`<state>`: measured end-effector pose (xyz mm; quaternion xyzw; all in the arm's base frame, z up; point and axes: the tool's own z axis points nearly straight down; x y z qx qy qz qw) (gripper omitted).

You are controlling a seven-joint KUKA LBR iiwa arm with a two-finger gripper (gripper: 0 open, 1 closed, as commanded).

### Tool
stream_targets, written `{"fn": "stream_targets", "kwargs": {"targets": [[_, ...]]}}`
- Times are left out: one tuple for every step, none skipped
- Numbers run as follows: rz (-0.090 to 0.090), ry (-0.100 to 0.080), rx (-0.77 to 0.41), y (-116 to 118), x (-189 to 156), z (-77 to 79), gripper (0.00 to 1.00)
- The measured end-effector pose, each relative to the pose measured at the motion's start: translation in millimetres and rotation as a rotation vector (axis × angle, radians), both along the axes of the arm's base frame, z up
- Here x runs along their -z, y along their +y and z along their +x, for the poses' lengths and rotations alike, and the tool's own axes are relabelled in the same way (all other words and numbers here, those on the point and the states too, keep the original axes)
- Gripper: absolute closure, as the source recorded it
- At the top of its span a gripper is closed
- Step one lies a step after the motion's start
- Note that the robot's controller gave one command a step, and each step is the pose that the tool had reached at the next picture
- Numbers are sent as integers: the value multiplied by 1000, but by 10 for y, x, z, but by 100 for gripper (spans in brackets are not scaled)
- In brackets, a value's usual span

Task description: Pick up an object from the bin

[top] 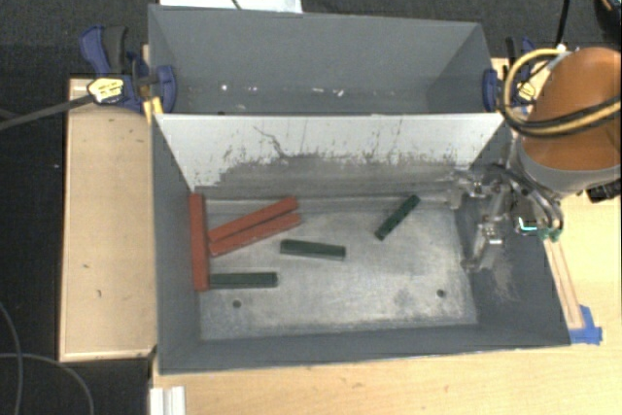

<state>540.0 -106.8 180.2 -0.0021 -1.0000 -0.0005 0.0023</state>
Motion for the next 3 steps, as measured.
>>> {"fn": "stream_targets", "kwargs": {"targets": [[4, -2, -65, 1212, 796, 143, 0], [4, -1, -123, 1991, 1113, 170, 0], [-1, -3, -120, 1933, 1097, 182, 100]]}}
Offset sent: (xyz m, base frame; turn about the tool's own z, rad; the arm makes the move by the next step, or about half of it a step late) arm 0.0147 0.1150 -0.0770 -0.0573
